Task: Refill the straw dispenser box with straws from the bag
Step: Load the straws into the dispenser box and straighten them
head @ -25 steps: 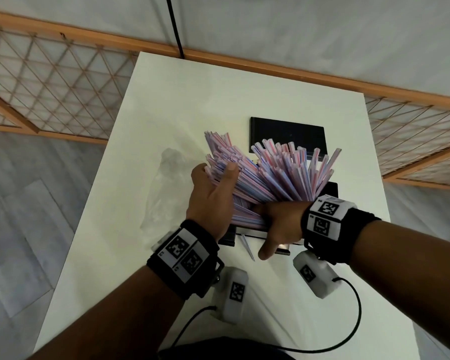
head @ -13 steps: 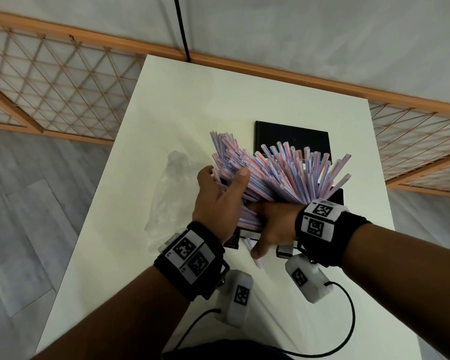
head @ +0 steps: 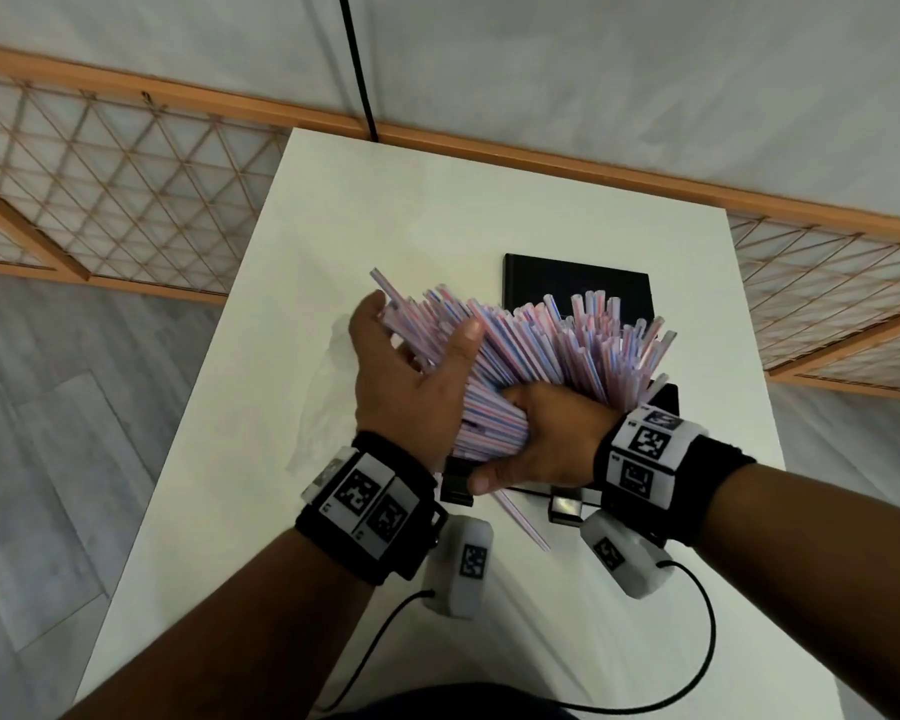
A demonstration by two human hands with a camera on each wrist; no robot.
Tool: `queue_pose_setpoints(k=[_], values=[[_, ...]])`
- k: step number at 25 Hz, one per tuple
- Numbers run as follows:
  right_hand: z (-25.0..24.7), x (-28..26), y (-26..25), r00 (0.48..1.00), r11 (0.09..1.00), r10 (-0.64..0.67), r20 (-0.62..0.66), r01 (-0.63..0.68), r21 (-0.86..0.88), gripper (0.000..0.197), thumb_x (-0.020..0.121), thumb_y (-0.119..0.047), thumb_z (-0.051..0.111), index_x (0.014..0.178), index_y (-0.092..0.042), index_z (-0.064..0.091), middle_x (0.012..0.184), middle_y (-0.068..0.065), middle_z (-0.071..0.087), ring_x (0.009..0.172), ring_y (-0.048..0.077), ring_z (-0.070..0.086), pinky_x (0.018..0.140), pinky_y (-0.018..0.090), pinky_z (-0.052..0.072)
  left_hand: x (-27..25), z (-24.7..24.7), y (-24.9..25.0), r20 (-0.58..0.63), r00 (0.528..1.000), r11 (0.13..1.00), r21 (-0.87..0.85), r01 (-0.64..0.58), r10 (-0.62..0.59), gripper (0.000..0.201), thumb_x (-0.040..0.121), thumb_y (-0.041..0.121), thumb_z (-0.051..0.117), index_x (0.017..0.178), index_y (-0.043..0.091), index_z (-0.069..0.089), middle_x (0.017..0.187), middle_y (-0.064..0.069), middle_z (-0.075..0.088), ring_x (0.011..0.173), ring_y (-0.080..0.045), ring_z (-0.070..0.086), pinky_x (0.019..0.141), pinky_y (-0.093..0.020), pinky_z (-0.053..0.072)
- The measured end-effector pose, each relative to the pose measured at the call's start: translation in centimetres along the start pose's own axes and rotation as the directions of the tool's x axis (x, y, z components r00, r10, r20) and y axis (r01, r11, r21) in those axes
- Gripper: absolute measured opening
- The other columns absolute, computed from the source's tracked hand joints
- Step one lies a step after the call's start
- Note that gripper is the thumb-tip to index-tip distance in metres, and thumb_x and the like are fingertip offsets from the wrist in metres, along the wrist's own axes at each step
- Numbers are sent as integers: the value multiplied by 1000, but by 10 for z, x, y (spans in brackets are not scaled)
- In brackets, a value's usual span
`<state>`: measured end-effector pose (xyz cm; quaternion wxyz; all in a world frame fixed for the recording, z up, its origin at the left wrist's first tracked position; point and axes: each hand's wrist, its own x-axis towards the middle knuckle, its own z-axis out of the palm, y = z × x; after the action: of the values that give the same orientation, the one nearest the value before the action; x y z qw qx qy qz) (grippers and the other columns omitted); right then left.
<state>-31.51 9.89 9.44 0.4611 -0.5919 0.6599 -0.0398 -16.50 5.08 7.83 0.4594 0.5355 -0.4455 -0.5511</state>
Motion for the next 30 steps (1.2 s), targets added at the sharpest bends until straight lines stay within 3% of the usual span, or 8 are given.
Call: queue_pose_setpoints(k=[3,6,10,14,17,21,25,30], values=[[9,-6,5,998,994,50,-36,-54,-99,51,57,-78,72,85,-36,63,83,-15,69,82,2,64,80,22,51,4,2,-1,-3,1000,994,108,-4,4,76,86,55,64,150,24,35,142,4,52,117,-11,59,99,-33,51],[18,-8,8,994,975,46,-98,-66,-214,73,50,-95,50,95,-38,55,91,-14,66,91,12,65,86,26,51,-1,5,-6,37,999,968,252,-10,0,66,89,66,39,138,23,53,126,-3,67,115,-23,64,103,-45,50],[29,-14,12,976,960,-28,-216,-35,-279,67,76,-86,35,102,-27,54,102,0,70,100,22,65,93,32,50,-7,2,-9,64,995,938,343,50,-76,65,98,55,42,152,18,36,143,-7,56,131,-27,54,108,-30,39],[32,-28,7,953,952,-133,-274,46,-303,44,87,-62,49,101,-20,54,107,4,65,102,25,61,88,31,47,-3,-2,-19,134,976,870,486,85,-170,74,95,59,41,153,14,29,144,-11,56,131,-32,53,111,-44,39],[26,-59,13,942,956,-188,-278,111,-272,44,80,-57,54,104,-21,62,101,0,67,96,21,63,83,33,50,-2,-1,-17,122,965,924,338,180,-232,90,86,70,47,153,14,26,147,-11,52,130,-28,54,112,-48,41],[8,-83,38,831,986,55,-553,-132,-100,32,76,-45,71,92,-18,62,84,-1,65,78,22,61,68,30,44,-10,4,-14,107,947,943,180,282,-303,121,55,99,45,151,26,30,147,-9,52,130,-28,55,111,-52,43],[10,-53,51,839,960,191,-509,-267,-80,71,72,-51,74,127,-14,48,119,10,57,109,31,55,90,34,45,-17,8,-7,123,951,937,247,247,-283,83,92,72,40,155,21,24,155,-8,43,138,-27,45,118,-45,33],[16,-25,31,861,908,175,-477,-329,-261,64,83,-56,61,133,-21,40,128,9,49,117,35,48,96,47,45,-18,7,-5,135,960,949,236,211,-247,71,97,64,40,149,17,34,140,-5,56,125,-24,55,112,-41,40]])
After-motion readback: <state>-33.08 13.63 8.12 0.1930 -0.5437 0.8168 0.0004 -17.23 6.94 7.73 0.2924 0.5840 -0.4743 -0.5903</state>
